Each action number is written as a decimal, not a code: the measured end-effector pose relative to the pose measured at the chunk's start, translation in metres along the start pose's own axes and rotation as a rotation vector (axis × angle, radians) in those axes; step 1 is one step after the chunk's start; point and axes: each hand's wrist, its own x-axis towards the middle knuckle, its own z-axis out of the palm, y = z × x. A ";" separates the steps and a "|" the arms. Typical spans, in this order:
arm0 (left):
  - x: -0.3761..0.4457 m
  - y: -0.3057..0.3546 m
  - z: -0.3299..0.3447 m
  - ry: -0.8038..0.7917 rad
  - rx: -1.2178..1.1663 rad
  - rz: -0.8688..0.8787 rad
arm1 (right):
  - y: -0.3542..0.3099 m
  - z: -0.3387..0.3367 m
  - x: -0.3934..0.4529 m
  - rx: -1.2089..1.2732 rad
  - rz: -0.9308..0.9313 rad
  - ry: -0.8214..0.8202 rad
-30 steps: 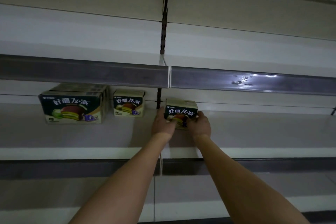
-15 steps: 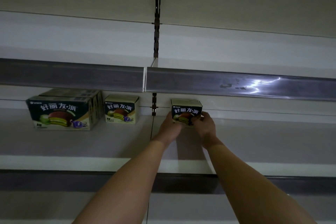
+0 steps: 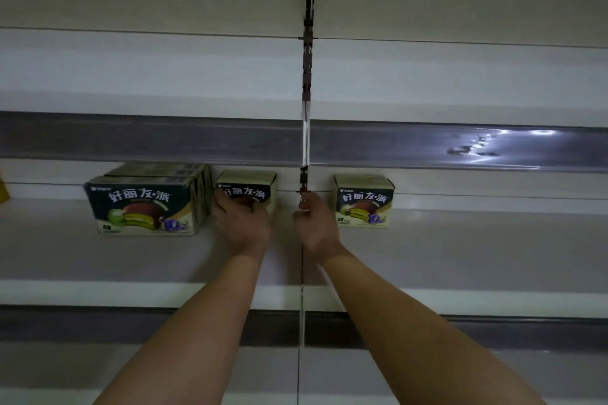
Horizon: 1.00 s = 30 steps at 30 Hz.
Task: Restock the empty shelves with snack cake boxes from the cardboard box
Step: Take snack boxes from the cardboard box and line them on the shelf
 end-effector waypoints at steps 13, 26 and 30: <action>0.042 -0.020 -0.034 -0.532 -0.250 -0.119 | -0.042 0.045 0.017 0.207 0.229 -0.280; -0.058 0.028 -0.011 -0.432 -0.147 0.016 | -0.001 -0.014 -0.025 -0.020 0.164 0.505; -0.089 0.035 -0.001 -0.480 -0.103 0.036 | 0.013 -0.049 -0.036 -0.200 0.159 0.612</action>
